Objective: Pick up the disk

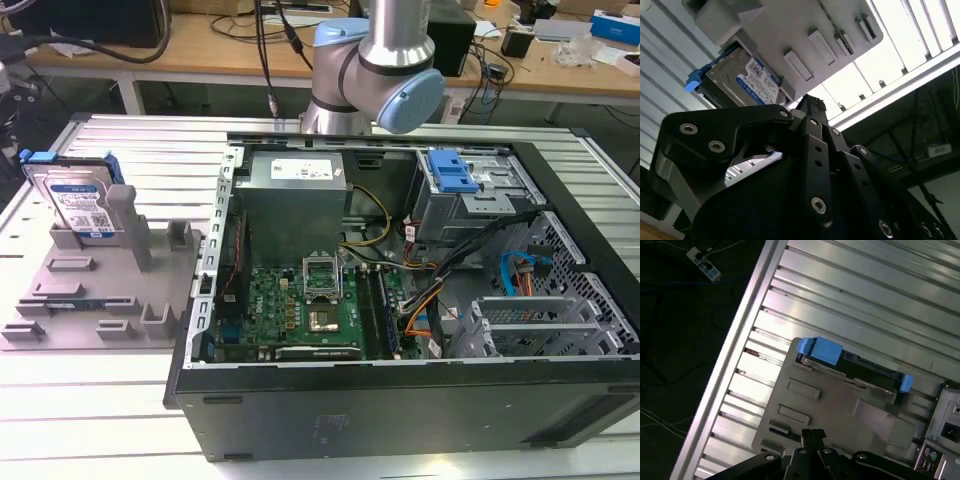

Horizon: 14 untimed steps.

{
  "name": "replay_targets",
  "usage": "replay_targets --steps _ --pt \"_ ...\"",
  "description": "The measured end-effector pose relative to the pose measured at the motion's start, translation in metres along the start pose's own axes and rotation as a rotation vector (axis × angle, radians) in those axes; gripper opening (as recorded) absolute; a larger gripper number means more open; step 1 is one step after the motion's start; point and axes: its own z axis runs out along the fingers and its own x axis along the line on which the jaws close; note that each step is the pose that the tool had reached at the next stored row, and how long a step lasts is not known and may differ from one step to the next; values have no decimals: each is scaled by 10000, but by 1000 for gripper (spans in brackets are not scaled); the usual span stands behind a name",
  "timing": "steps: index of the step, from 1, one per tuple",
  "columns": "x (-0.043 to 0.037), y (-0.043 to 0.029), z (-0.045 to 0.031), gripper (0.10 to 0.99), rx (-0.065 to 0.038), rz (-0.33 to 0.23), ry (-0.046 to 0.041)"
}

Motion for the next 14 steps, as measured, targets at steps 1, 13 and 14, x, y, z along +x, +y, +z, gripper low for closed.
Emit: replay_targets --steps 1,13,14 --pt "0 0 0 106 0 -328 13" --pt "0 -1 10 482 2 -3045 117" --pt "0 -1 13 482 1 -3372 130"
